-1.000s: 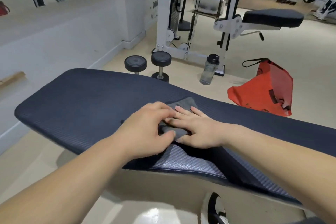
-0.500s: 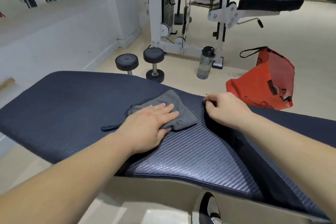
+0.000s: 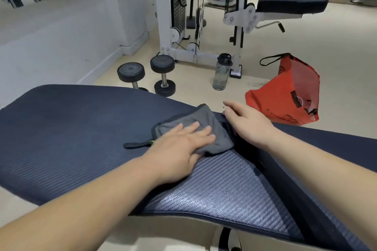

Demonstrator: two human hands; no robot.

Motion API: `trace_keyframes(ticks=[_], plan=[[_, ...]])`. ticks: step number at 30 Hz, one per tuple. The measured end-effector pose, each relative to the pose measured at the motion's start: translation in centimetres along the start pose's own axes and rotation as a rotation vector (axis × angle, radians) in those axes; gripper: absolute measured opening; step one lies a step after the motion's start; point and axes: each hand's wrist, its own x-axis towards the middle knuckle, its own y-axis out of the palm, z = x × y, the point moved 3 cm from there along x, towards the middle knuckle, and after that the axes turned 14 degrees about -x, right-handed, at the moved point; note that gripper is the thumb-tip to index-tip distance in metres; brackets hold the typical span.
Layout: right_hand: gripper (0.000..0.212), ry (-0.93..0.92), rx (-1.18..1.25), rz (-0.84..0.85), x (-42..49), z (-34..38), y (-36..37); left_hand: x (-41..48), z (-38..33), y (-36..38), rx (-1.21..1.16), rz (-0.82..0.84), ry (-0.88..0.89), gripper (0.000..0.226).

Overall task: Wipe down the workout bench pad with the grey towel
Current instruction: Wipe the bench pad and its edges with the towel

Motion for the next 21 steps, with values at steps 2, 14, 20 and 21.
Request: trace_keyframes(ticks=[2,14,20,21], plan=[[0.048,-0.045,-0.053,-0.019,-0.3,0.2,0.4,0.0,2.7,-1.7,0.013,-0.082,-0.08,0.055],[0.039,-0.202,-0.224,-0.156,-1.5,2.9,1.2,-8.1,-1.2,1.2,0.07,0.029,0.032,0.062],[0.046,-0.284,-0.23,-0.107,-1.8,7.0,1.9,-11.9,7.1,-3.2,-0.005,-0.103,0.013,0.07],[0.046,-0.289,-0.241,-0.097,-2.0,7.5,2.0,-12.7,8.6,-4.1,0.001,-0.189,-0.104,0.068]])
